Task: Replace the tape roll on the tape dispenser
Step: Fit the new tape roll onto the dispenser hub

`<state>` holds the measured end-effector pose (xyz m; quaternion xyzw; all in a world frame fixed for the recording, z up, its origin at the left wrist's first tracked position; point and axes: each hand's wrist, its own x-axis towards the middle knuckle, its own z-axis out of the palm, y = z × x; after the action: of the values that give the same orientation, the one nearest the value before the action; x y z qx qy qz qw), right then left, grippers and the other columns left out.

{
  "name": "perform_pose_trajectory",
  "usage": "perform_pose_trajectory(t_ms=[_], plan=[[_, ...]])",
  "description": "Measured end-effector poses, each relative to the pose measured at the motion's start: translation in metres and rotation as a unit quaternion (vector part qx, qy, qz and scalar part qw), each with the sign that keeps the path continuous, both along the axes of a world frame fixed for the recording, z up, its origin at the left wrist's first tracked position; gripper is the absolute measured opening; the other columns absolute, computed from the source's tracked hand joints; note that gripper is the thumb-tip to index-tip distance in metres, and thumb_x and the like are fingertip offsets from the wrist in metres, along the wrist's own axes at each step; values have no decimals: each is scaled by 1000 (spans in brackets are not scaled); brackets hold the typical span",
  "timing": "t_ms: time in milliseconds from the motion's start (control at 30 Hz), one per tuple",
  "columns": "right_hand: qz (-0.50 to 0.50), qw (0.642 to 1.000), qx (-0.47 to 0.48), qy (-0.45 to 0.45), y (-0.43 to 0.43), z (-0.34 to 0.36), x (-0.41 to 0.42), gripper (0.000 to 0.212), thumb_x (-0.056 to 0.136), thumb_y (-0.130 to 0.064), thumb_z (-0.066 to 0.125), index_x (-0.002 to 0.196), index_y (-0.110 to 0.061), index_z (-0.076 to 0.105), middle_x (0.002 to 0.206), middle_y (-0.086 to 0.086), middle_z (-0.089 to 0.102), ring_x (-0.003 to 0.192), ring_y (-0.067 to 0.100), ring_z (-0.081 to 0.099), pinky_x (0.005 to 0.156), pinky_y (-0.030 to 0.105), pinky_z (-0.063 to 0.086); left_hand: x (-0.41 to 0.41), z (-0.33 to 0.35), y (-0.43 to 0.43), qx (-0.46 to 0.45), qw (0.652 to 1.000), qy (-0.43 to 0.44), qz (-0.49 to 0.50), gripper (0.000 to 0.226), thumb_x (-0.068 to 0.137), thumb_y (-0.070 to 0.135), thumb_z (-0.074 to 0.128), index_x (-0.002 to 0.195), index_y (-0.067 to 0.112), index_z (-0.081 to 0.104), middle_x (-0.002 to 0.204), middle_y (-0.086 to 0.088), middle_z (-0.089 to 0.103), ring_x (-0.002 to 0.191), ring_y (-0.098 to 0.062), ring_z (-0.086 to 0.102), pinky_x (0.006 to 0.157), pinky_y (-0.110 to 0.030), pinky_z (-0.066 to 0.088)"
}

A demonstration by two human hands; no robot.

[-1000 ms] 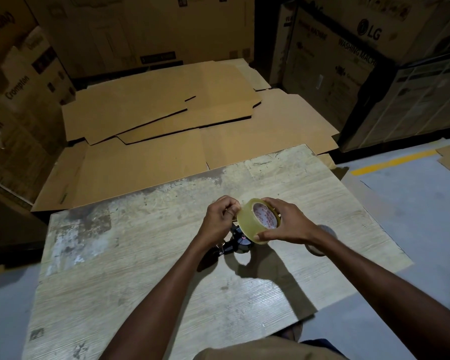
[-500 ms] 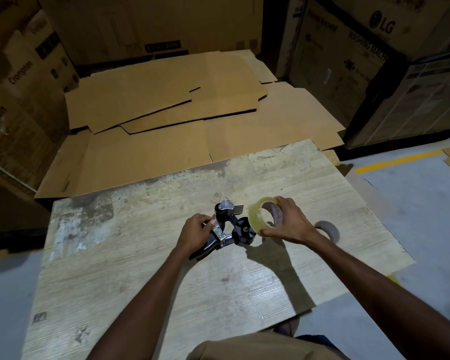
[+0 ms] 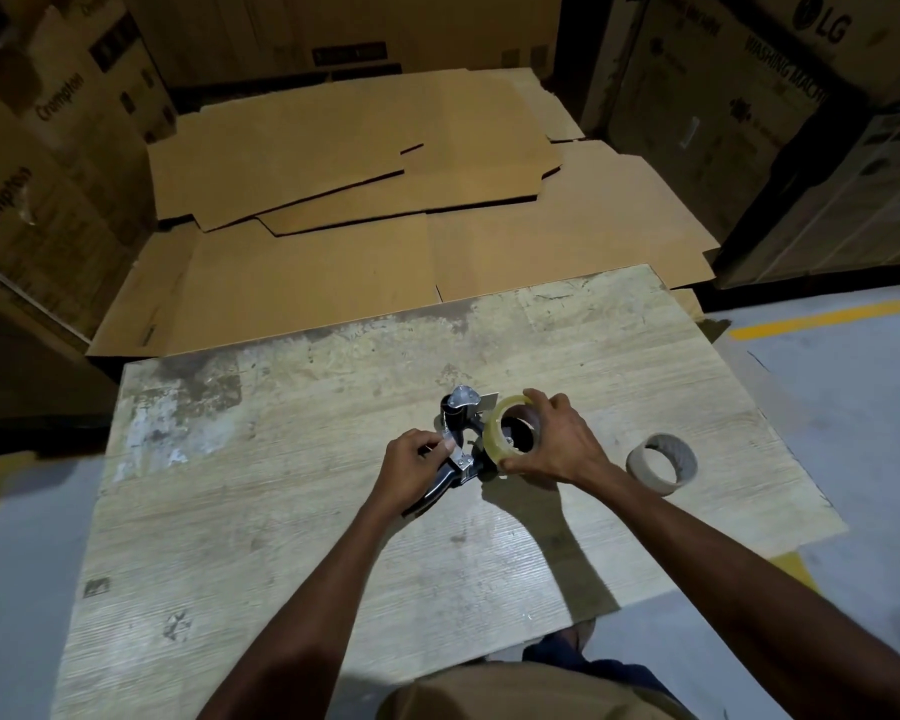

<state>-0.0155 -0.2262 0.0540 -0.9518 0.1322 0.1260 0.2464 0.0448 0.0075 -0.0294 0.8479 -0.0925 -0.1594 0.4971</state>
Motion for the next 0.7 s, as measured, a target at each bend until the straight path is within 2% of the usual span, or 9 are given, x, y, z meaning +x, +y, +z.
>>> perform_pose_trajectory(t_ms=[200,400,500,600,700], plan=[[5,1000,-19,5,9,-6,9,125,50,-64,89,153,-24,30,135,13,47,117,33,56,93,42,55,-4,-7,4,-9,1000,6,12,24,99,28,73,110,8,80,101,0,72,98,-15,69,84,-32,55],[4,999,-31,10,11,-8,12,123,52,-62,91,151,-20,32,139,12,48,123,32,52,98,42,52,-3,-10,6,-15,1000,7,6,23,99,28,73,109,9,81,98,2,72,96,-11,68,82,-30,52],[-2,999,-40,5,15,-11,11,119,53,-60,91,149,-20,32,139,10,49,124,30,49,100,42,50,-7,-1,0,-13,1000,6,16,28,96,43,73,98,16,80,93,3,69,89,-8,65,75,-26,49],[-4,999,-47,-4,19,-14,10,115,55,-57,90,147,-22,31,140,9,47,125,29,46,101,41,48,-7,6,-12,0,1000,8,20,45,91,63,70,81,19,70,86,0,61,79,-14,60,67,-32,45],[4,999,-31,10,14,-15,9,127,53,-62,92,155,-24,25,145,9,43,131,29,43,104,42,47,-5,3,-20,11,998,29,47,57,83,78,65,83,21,61,88,2,59,77,-14,56,67,-31,44]])
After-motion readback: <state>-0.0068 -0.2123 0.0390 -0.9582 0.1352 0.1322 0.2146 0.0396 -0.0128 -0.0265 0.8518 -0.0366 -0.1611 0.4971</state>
